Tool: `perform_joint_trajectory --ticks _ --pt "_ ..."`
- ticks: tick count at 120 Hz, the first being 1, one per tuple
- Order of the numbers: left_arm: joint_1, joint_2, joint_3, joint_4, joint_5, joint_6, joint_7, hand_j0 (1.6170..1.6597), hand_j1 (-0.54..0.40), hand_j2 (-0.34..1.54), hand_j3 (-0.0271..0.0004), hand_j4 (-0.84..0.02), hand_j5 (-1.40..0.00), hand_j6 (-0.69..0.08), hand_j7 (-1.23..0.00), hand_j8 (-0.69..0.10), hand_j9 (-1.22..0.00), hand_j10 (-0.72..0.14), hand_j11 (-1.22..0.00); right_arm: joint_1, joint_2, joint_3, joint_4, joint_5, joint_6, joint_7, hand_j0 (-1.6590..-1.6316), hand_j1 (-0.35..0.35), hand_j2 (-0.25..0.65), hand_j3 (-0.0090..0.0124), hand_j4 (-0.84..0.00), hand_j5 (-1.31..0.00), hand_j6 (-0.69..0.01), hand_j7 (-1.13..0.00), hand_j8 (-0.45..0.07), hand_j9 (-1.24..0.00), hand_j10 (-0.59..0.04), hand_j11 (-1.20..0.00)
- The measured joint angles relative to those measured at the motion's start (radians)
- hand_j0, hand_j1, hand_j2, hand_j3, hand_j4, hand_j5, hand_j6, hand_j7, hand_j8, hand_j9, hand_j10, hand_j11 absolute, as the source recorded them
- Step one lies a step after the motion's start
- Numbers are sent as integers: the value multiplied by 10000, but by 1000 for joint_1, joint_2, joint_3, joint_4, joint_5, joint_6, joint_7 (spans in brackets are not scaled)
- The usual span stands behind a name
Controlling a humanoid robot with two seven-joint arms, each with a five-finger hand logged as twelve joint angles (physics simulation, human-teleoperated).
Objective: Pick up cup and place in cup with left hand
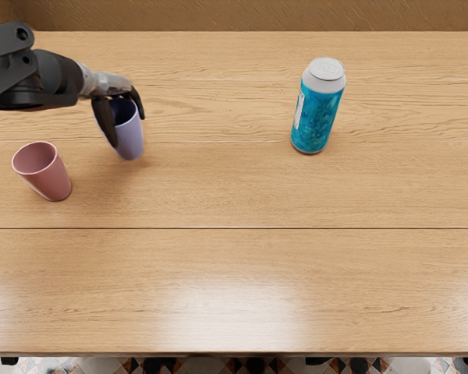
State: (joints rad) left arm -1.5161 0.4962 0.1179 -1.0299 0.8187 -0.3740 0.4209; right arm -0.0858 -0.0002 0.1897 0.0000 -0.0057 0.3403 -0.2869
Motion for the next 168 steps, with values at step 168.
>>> perform_joint_trajectory --ticks 168 --pt "-425 368 324 -319 -220 -86 12 16567 -2226 1899 0 -4057 -6864 -1786 -6905 -1416 -6807 -3015 -6759 0 0 0 0 0 0 0 -16580 -3478 -12 0 3 9 77 0 60 6 43 4"
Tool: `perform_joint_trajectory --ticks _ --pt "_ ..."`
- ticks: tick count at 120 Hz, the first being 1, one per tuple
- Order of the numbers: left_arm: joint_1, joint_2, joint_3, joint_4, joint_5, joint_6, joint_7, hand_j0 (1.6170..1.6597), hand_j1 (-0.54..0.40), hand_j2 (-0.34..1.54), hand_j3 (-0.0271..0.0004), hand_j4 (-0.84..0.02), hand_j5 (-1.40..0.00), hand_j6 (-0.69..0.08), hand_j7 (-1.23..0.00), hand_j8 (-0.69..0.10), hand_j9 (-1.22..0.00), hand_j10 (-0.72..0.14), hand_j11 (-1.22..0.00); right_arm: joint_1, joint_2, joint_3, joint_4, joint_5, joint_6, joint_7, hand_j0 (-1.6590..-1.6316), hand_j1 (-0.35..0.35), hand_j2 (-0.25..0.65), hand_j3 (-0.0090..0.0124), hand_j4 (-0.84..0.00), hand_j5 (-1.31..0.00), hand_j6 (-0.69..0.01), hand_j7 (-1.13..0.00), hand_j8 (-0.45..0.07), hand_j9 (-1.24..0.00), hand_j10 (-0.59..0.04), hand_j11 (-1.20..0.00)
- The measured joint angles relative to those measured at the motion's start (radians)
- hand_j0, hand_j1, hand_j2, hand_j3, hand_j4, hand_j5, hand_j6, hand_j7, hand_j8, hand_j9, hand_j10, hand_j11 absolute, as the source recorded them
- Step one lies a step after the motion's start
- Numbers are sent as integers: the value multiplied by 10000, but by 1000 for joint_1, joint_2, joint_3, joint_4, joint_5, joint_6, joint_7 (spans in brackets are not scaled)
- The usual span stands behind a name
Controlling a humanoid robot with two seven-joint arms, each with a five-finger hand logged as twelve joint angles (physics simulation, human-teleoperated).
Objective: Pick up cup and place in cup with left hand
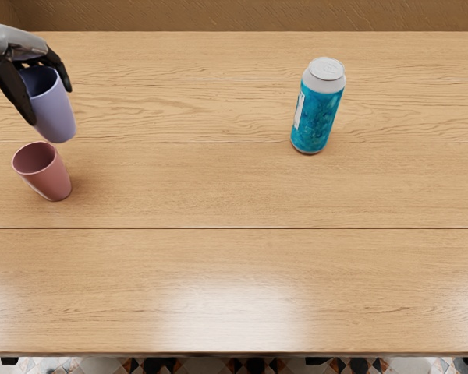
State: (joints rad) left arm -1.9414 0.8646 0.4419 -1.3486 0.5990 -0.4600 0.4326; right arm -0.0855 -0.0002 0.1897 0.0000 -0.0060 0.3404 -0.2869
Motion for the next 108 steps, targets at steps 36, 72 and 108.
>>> perform_joint_trajectory --ticks 36,72,108 --pt "-20 20 54 -1 -1 -12 0 16542 -1773 1019 0 -4064 -7021 -1776 -6890 -1524 -6766 -3159 -6862 0 0 0 0 0 0 0 -16580 -3478 -12 0 2 9 76 0 59 6 42 4" --pt "-19 21 88 4 6 -10 0 16545 -1916 1034 0 -3958 -7149 -1720 -6882 -1532 -6721 -3140 -6845 0 0 0 0 0 0 0 -16580 -3478 -12 0 2 9 76 0 59 6 42 4" --pt "-17 21 111 10 12 -3 0 16550 -1907 1270 0 -4239 -6829 -1995 -6805 -1672 -6731 -3244 -6829 0 0 0 0 0 0 0 -16580 -3478 -12 0 2 9 76 0 59 6 42 4"
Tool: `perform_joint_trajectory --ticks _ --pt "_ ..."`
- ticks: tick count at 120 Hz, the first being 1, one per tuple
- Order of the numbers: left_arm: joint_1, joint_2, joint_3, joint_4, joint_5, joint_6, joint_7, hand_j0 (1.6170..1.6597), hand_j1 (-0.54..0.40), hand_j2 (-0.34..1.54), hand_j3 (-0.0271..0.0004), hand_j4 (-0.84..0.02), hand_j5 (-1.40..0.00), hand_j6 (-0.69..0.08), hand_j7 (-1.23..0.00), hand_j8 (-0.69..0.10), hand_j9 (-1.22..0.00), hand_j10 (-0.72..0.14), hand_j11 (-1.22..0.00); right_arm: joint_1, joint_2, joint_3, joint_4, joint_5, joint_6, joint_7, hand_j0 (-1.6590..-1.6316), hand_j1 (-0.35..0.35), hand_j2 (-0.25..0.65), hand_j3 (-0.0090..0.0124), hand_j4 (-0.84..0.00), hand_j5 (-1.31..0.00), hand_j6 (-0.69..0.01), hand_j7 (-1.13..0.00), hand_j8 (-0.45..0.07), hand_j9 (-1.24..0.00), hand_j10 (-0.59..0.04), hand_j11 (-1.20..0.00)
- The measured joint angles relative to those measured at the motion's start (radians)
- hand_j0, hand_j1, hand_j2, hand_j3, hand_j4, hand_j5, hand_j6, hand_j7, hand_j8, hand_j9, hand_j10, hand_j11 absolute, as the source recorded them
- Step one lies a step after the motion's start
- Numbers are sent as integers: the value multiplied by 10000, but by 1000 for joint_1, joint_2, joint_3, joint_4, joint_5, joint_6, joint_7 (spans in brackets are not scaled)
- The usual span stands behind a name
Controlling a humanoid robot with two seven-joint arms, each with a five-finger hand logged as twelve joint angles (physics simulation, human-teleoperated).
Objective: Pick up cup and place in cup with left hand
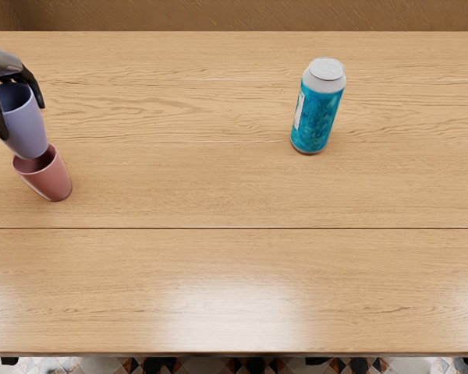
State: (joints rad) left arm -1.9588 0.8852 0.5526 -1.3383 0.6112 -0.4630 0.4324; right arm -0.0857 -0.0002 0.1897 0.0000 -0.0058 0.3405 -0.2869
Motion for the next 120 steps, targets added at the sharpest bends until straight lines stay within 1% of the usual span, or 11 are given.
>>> perform_joint_trajectory --ticks 9,11,14,40,60,67,75,77,87,94,120 --pt "2 -1 8 1 0 1 0 16549 -1893 1217 0 -4191 -6842 -1922 -6851 -1698 -6734 -3218 -6828 0 0 0 0 0 0 0 -16580 -3478 -12 0 2 9 76 0 59 6 42 4" --pt "3 -1 10 1 0 1 0 16549 -1901 1201 0 -4159 -6885 -1656 -6863 -1645 -6731 -3215 -6827 0 0 0 0 0 0 0 -16580 -3478 -12 0 3 9 76 0 59 6 42 4" --pt "4 -1 11 1 0 1 0 16550 -1907 1176 0 -4130 -6903 -1819 -6850 -1561 -6718 -3175 -6826 0 0 0 0 0 0 0 -16580 -3478 -12 0 2 9 76 0 59 6 42 4" --pt "17 -6 17 6 -1 6 0 16551 -1943 1179 0 -4133 -6878 -1927 -6801 -1651 -6716 -3198 -6817 0 0 0 0 0 0 0 -16580 -3478 -12 0 2 9 76 0 59 6 42 4" --pt "26 -14 18 14 -1 15 0 16550 -1939 1198 0 -4158 -6833 -1920 -6787 -1671 -6767 -3223 -6823 0 0 0 0 0 0 0 -16580 -3478 -12 0 2 9 77 0 59 6 42 4" --pt "33 -14 17 16 -1 21 0 16549 -1913 1140 0 -4126 -6896 -1725 -6817 -1577 -6762 -3176 -6829 0 0 0 0 0 0 0 -16580 -3478 -12 0 2 9 76 0 59 6 42 4" --pt "39 -15 17 19 -1 26 0 16550 -1907 1102 0 -4122 -6896 -1869 -6856 -1617 -6744 -3182 -6825 0 0 0 0 0 0 0 -16580 -3478 -12 0 2 9 76 0 59 6 42 4" --pt "42 -15 17 20 -1 27 0 16549 -1897 1090 0 -4132 -6907 -1709 -6867 -1633 -6741 -3201 -6826 0 0 0 0 0 0 0 -16580 -3478 -12 0 3 9 76 0 59 6 42 4" --pt "44 -17 17 25 -1 30 0 16551 -1924 1086 0 -4111 -6920 -1906 -6851 -1667 -6722 -3193 -6819 0 0 0 0 0 0 0 -16580 -3478 -12 0 3 9 77 0 60 6 42 4" --pt "48 -23 17 28 -2 35 0 16551 -1980 1131 0 -4090 -6871 -1754 -6820 -1616 -6742 -3183 -6819 0 0 0 0 0 0 0 -16580 -3478 -12 0 2 9 76 0 59 6 42 4" --pt "58 -35 17 32 -3 52 -1 16549 -1914 1132 0 -4209 -6768 -1930 -6782 -1668 -6797 -3234 -6827 0 0 0 0 0 0 0 -16580 -3478 -12 0 2 9 77 0 60 6 42 4"
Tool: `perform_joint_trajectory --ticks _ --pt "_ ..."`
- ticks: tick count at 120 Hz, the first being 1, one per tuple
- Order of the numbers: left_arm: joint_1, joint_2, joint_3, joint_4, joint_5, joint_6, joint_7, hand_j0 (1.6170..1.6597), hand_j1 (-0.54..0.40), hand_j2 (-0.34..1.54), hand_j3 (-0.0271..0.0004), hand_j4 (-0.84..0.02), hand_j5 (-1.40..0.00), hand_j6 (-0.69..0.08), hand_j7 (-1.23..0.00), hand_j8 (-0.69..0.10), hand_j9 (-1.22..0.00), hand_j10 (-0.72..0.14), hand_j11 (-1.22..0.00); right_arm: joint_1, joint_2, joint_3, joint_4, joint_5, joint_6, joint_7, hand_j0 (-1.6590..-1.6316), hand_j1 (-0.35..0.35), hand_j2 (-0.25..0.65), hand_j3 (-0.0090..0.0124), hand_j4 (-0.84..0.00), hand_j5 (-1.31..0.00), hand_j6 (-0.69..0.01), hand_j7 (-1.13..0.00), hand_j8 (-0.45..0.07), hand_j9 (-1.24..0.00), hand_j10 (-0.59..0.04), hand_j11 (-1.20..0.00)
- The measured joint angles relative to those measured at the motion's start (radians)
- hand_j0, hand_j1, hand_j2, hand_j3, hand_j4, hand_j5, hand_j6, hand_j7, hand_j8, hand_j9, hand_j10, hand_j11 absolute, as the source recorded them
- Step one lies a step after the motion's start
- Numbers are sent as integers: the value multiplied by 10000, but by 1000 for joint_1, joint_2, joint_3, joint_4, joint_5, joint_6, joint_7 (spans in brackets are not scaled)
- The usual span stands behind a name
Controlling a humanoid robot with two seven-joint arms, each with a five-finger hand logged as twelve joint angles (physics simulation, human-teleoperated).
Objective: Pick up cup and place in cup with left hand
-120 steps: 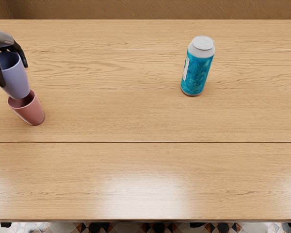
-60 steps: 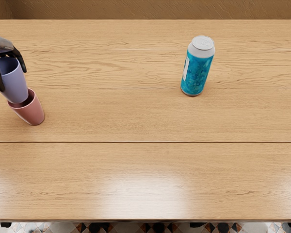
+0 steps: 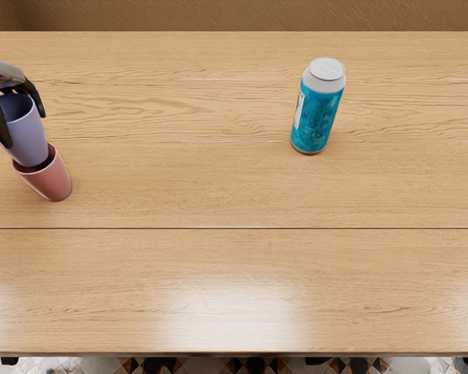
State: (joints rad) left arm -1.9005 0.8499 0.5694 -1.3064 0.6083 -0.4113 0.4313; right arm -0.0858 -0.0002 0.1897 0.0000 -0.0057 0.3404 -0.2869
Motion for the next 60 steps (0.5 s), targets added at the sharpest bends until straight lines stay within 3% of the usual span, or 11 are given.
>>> perform_joint_trajectory --ticks 33,52,60 --pt "20 -14 0 7 -1 13 0 16553 -1826 1090 0 -4321 -6674 -1913 -6615 -1677 -6609 -3291 -6637 0 0 0 0 0 0 0 -16580 -3478 -12 0 2 9 77 0 60 6 43 4" --pt "20 -15 -1 21 -6 22 0 16571 -1540 1266 0 -4951 -5830 -2547 -5818 -2325 -5752 -3823 -5800 0 0 0 0 0 0 0 -16580 -3478 -12 0 2 9 76 0 59 6 42 4" --pt "20 -20 -1 24 -8 29 0 16574 -984 1080 0 -4311 -5113 -2501 -5100 -2366 -5050 -3562 -5082 0 0 0 0 0 0 0 -16580 -3478 -13 0 2 9 75 0 59 6 42 4"
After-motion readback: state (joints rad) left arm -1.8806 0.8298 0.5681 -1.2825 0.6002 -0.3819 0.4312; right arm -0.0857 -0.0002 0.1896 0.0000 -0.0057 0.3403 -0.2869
